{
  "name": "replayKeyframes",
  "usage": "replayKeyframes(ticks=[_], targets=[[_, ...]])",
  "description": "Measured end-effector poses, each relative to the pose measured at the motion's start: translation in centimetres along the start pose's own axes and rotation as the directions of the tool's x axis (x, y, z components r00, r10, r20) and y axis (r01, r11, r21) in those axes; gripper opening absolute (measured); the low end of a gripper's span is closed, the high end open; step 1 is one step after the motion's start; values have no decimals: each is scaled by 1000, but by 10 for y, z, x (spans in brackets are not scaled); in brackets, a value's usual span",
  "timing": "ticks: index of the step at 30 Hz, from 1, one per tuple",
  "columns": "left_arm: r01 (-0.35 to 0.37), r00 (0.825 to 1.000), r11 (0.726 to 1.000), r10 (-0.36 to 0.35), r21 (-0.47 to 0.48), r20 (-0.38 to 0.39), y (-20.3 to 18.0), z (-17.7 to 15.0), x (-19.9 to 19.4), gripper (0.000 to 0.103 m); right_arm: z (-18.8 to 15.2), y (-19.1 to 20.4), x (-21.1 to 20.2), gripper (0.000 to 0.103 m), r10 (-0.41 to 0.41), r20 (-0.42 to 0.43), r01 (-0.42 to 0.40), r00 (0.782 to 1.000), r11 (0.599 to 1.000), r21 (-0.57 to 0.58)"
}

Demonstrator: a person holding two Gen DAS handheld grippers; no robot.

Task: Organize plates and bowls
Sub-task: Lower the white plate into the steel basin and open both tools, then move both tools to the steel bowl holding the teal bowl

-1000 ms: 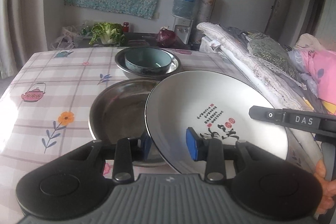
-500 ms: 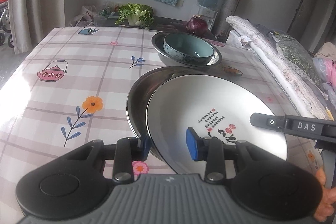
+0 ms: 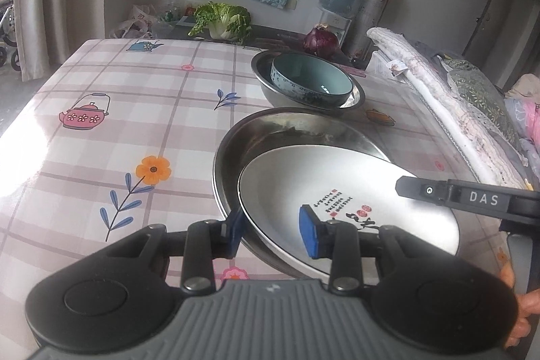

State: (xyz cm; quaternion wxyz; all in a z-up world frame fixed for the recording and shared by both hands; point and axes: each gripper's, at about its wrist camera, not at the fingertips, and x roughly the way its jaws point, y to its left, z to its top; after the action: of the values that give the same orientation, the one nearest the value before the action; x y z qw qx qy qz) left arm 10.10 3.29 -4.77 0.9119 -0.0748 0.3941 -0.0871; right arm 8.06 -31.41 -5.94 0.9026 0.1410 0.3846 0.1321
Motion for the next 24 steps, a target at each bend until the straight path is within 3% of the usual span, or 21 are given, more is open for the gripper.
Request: replayKeyframes(ticks=[1,3,4,10,17,24], targets=[[-8,1000,1000,8,1,0,1,0,0,38,1,0,0,33,5,7,-5,1000,1000,-4],[-12,1000,1000,12,-10,-2,5,-1,-2,38,5,2,-3,50,12,30,-11,999,1000,-18],[-4,1000,1000,4,-16,3,7,0,-3,38,6,3,-5,53,16,43,-15,999,1000,-26],[-7,999,1000,6,7,36,5,1,-11,41,10,3,-12,55,31,70,-31,997,999,-13],[17,999,999,-18,29,32,-3,-1,-8,57,-4,-2,-19,65,18,53,-19,998,1000,22],[-10,999,998,8,63,37,-18,-3,-13,72,-14,-10,-32,71,23,68,-26,997,999,47]])
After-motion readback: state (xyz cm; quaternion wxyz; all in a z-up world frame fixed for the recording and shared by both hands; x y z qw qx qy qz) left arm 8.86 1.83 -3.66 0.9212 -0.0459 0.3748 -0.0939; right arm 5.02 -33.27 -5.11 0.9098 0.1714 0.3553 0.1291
